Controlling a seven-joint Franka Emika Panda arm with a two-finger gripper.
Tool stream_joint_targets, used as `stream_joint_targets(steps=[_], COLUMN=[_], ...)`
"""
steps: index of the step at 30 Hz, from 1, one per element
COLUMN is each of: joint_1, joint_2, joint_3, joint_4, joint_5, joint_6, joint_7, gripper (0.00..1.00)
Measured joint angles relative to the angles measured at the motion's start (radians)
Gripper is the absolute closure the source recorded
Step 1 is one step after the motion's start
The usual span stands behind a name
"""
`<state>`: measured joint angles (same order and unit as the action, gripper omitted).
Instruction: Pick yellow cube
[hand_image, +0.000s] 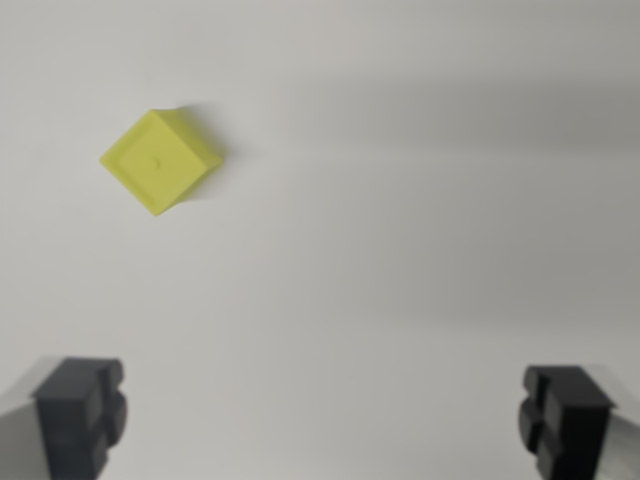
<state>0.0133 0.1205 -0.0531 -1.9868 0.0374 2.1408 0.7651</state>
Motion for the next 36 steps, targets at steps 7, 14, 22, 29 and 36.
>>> stream_joint_targets(steps=[7, 14, 22, 29, 36], joint_1=[0.015, 0.031, 0.048, 0.063, 0.079], joint_2=[0.022, 0.046, 0.076, 0.105, 0.136], joint_3=[0.0, 0.0, 0.0, 0.0, 0.0], joint_4=[-0.018, -0.033, -0.046, -0.054, -0.06], joint_5=[0.001, 0.002, 0.003, 0.004, 0.005], joint_6=[0.037, 0.073, 0.114, 0.149, 0.182], joint_7=[-0.037, -0.074, -0.116, -0.154, -0.191], gripper=[0.0, 0.0, 0.0, 0.0, 0.0])
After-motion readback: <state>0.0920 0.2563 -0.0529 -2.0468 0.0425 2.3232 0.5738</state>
